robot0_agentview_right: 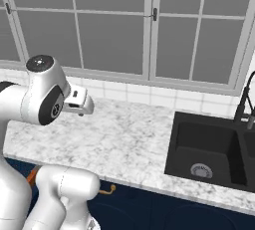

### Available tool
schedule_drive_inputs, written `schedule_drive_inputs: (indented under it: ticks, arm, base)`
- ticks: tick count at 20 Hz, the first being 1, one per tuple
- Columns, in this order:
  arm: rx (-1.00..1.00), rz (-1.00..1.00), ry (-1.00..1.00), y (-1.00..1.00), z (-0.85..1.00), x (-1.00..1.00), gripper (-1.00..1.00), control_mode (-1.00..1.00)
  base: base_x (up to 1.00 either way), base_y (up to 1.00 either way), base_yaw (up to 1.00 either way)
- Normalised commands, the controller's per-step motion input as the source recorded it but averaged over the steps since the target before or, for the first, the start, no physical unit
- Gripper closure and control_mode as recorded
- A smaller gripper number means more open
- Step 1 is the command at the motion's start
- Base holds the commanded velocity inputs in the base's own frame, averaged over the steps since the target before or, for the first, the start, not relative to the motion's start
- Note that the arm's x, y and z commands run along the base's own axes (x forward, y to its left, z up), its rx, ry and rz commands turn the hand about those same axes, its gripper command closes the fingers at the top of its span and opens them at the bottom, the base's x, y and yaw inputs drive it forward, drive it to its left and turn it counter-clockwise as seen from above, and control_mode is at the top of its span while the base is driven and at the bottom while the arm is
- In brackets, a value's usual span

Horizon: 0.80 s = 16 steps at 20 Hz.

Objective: Pick up the knife from the drawer and place it on the cutting board. Then place the meat from the plate to the cutting board.

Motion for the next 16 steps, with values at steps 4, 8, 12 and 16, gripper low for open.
schedule_drive_inputs:
  ticks: [4,8,12,16]
  arm:
    - [0.00,0.00,0.00,0.00,0.00,0.00,-1.00,1.00]
    - [0.00,0.00,0.00,0.00,0.00,0.00,-1.00,1.00]
    - [0.00,0.00,0.00,0.00,0.00,0.00,-1.00,1.00]
    - [0.00,0.00,0.00,0.00,0.00,0.00,-1.00,1.00]
  base:
    - [-0.25,-0.15,0.40]
    - [0.00,-0.25,0.40]
    - [0.00,-0.24,0.42]
    - [0.00,-0.10,0.49]
